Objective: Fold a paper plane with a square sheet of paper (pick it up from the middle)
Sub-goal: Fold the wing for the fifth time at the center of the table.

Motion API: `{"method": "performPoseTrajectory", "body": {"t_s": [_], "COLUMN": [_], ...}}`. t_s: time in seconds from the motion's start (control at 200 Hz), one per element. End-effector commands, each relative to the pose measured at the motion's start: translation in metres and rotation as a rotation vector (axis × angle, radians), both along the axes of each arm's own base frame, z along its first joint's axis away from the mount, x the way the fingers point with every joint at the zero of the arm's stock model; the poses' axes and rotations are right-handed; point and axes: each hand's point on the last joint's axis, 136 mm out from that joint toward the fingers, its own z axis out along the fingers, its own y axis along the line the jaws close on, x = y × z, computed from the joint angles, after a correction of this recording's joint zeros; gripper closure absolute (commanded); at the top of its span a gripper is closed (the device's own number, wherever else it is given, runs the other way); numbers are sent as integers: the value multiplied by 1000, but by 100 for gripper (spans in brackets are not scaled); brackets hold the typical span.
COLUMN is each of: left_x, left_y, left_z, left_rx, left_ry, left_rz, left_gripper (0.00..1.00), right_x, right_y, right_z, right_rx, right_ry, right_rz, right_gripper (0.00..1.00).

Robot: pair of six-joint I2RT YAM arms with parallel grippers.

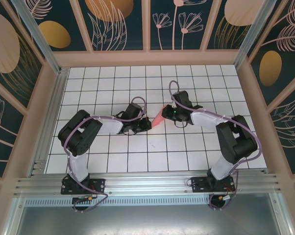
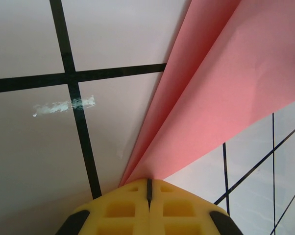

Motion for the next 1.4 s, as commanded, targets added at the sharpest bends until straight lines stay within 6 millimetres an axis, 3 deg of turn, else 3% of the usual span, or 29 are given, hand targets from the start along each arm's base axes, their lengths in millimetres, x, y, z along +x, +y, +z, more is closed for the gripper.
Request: {"method": "performPoseTrajectory", "body": {"t_s": [0.0, 0.09, 0.285, 0.38, 0.54, 0.605, 0.746, 0.896, 1.026, 1.176, 1.396], "left_x": [-32, -32, -32, -32, -32, -32, -32, -32, -33, -34, -33], "left_y": [34, 33, 32, 32, 32, 32, 32, 32, 32, 32, 32], "left_z": [-58, -59, -58, -58, -57, -58, -59, -60, -61, -61, -59], "left_rx": [181, 178, 166, 166, 167, 168, 168, 168, 167, 165, 163], "left_ry": [147, 151, 152, 152, 151, 152, 153, 156, 160, 162, 159], "left_rz": [8, 13, 14, 14, 13, 14, 14, 17, 19, 20, 20], "left_gripper": [100, 100, 100, 100, 100, 100, 100, 100, 100, 100, 100], "right_x": [3, 6, 0, 4, 12, 12, 7, 3, 0, -3, -12], "right_y": [19, 21, 39, 24, -20, -26, 1, 28, 46, 55, 71], "right_z": [14, 3, -9, 2, 33, 44, 50, 27, 8, -17, -35], "right_rx": [31, 33, 15, -24, -97, -92, -23, 6, 41, 60, 121], "right_ry": [-29, 12, 46, 1, -110, -145, -141, -47, 16, 90, 171], "right_rz": [-16, -42, -36, -123, -309, -328, -195, -111, -63, -48, 3], "right_gripper": [84, 92, 94, 91, 75, 70, 72, 86, 91, 93, 92]}}
